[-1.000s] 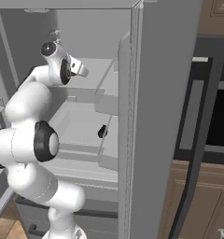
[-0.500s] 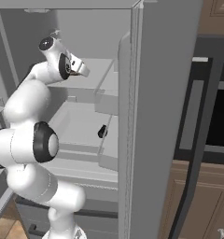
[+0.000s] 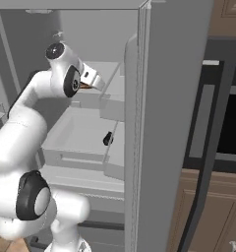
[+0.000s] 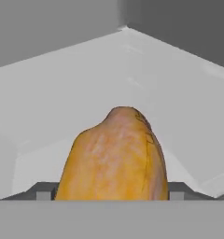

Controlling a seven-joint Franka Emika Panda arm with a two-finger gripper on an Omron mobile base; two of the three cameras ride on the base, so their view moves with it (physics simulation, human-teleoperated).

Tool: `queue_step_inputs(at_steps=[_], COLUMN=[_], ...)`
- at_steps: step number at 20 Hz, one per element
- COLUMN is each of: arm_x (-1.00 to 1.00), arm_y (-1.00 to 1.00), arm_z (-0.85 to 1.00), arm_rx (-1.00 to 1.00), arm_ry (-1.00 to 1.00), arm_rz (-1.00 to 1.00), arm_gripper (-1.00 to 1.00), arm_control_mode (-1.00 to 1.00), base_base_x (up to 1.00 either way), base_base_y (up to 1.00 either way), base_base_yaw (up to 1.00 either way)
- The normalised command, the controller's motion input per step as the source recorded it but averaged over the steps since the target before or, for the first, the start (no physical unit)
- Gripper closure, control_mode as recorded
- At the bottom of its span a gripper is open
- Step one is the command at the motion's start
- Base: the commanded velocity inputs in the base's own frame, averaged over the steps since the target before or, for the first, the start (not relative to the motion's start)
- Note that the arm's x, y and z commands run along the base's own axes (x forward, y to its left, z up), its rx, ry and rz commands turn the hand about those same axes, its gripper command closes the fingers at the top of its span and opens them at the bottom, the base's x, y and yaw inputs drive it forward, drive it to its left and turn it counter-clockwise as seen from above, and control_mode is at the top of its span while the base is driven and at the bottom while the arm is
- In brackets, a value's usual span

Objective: Place one eggplant and one chicken drumstick in each tupperware on the nearby counter, to pack two identical lunches.

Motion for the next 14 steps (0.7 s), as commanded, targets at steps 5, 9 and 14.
queue_step_inputs(at_steps=[5, 9, 14], arm_x=[-1.00, -1.00, -1.00], arm_y=[-0.02, 0.08, 0.42], arm_z=[0.00, -0.04, -0.10], arm_rx=[-0.04, -0.11, -0.15], arm_ry=[-0.01, 0.00, 0.00], arm_rz=[0.37, 0.46, 0.44], arm_gripper=[1.00, 1.00, 1.00], arm_control_mode=[-1.00, -1.00, -1.00], base_base_x=[0.00, 0.00, 0.00], base_base_y=[0.00, 0.00, 0.00], base_base_yaw=[0.00, 0.00, 0.00])
